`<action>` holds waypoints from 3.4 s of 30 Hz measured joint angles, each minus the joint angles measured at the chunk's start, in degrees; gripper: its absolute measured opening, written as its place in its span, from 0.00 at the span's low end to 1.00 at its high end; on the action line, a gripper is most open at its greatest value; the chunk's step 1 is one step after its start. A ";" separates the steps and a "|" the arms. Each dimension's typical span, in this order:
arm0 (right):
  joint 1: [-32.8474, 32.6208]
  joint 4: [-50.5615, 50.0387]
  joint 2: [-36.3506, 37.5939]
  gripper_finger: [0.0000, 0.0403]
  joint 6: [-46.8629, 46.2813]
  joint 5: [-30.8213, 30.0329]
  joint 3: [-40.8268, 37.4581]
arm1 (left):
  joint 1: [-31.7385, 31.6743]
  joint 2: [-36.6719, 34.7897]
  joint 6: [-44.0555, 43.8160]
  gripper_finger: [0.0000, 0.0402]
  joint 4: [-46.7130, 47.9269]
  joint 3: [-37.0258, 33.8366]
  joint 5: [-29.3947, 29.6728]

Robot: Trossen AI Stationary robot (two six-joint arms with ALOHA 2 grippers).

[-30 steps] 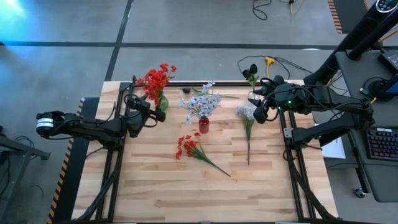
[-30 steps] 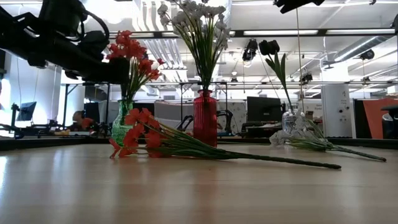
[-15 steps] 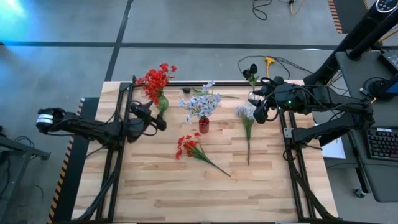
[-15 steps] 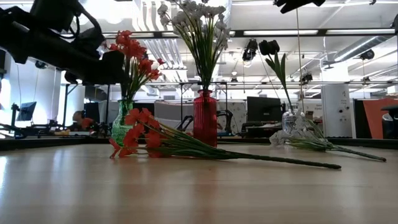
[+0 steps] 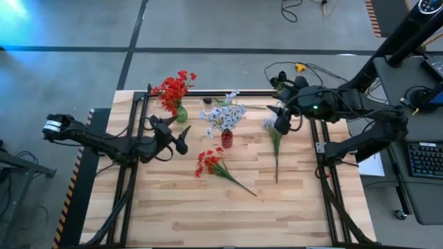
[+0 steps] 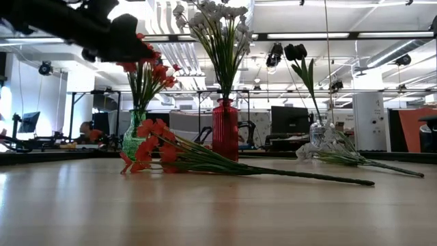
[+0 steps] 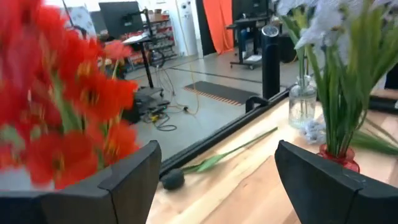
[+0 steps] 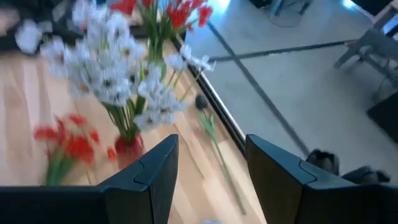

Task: Sort flowers into vase by color
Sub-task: Put the black flower into the transparent vase

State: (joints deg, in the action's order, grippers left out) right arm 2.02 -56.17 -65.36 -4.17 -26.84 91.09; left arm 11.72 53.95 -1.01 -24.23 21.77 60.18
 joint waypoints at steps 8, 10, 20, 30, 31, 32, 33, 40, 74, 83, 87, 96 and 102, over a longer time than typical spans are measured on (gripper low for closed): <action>0.00 -17.36 -9.11 0.44 5.83 -0.19 13.07 | 1.84 -0.20 -0.19 0.73 25.54 12.46 6.90; -0.37 -20.45 -9.58 0.44 7.53 -0.13 14.11 | 1.86 -0.17 -2.01 0.73 30.69 14.45 8.12; -8.17 -28.33 -6.44 0.43 -5.20 2.97 4.80 | 2.03 -0.65 -1.94 0.73 34.34 15.70 12.27; -14.59 -24.63 -8.00 0.37 -16.23 1.73 -10.12 | 2.13 -0.85 -0.57 0.73 34.71 16.88 13.89; -14.93 -23.68 -8.01 0.36 -16.88 1.67 -11.76 | 2.13 -0.85 -0.78 0.73 34.75 16.88 13.89; -15.20 -22.14 -7.91 0.35 -17.38 1.43 -13.51 | 2.13 -0.85 -0.87 0.73 34.77 16.88 13.89; -15.35 -20.20 -7.66 0.35 -17.67 1.20 -15.23 | 2.13 -0.85 -0.92 0.73 34.77 16.87 13.87; -14.47 -5.08 -7.13 0.31 -14.57 -5.45 -25.23 | 2.13 -0.85 -0.96 0.73 34.80 16.84 14.15; 0.07 75.58 -19.41 0.02 29.51 -27.20 -58.70 | 2.10 -0.76 -1.03 0.73 36.50 16.66 17.34; 6.22 76.62 -27.54 0.02 29.22 -26.73 -54.60 | 2.10 -0.79 -1.03 0.73 36.52 16.66 17.34; 9.19 76.65 -29.65 0.02 27.50 -26.22 -53.08 | 2.10 -0.79 -1.03 0.73 36.84 16.66 17.34; 12.99 76.68 -30.02 0.02 25.63 -21.42 -52.90 | 2.10 -0.79 -1.03 0.73 37.27 16.66 17.34; 15.51 77.89 -30.04 0.02 23.02 -17.44 -52.90 | 2.10 -0.79 -1.03 0.73 37.26 16.66 17.32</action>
State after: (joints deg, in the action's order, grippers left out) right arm 17.54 21.72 -95.39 18.86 -44.28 38.20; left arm 13.82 53.17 -2.04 13.03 38.44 77.49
